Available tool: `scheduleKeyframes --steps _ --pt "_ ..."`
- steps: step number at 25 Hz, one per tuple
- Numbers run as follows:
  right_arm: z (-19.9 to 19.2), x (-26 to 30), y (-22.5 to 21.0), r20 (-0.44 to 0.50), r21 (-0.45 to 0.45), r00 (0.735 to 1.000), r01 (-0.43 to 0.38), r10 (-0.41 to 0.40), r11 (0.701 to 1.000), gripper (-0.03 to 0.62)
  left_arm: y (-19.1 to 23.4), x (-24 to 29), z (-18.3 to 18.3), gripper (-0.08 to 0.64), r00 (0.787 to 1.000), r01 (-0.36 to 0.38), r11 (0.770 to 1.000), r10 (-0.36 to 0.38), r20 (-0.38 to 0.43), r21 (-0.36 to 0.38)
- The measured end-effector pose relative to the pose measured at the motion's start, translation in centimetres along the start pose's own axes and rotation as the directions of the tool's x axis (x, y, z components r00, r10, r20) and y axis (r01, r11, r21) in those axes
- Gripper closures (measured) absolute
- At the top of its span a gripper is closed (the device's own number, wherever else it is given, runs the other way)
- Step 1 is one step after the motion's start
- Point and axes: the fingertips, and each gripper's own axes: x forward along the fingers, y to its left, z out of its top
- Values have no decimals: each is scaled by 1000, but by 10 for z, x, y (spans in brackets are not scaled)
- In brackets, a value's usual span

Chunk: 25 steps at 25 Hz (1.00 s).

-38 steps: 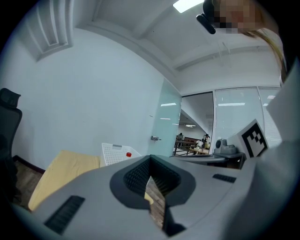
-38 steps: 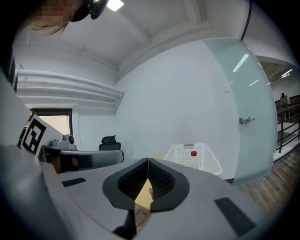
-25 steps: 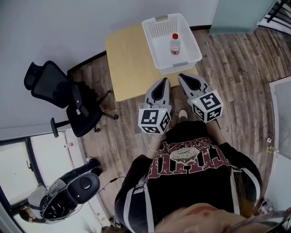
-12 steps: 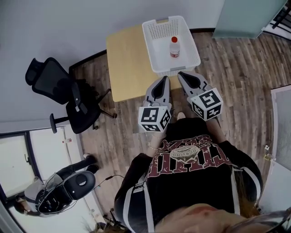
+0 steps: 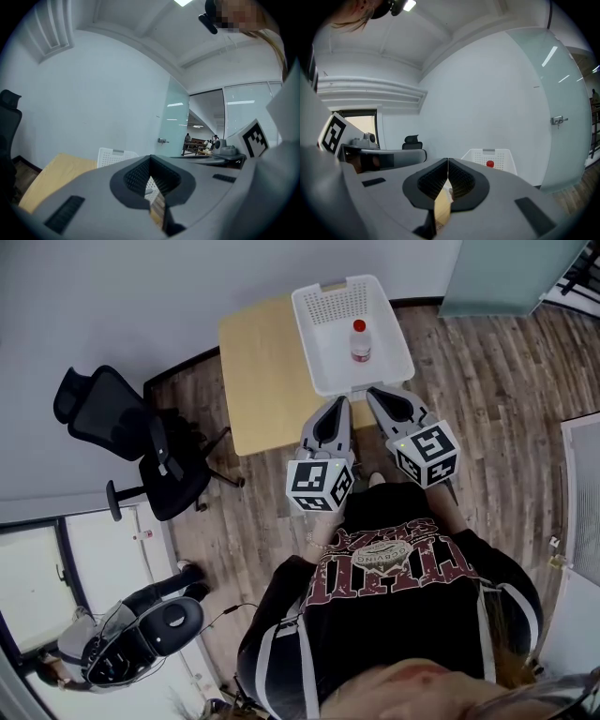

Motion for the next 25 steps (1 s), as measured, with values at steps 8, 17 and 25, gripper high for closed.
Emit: scheduleKeyframes --steps 8,17,25 --pt "1 18 -9 -8 13 1000 25 -25 1000 574 16 14 4 513 1000 20 1000 -20 -10 -5" --pt "3 42 -27 -17 15 998 54 -54 998 574 37 36 5 513 999 38 999 -38 -22 -16" --pt "8 64 -51 -20 17 995 101 -100 995 574 54 62 11 512 998 60 998 -60 -32 -10"
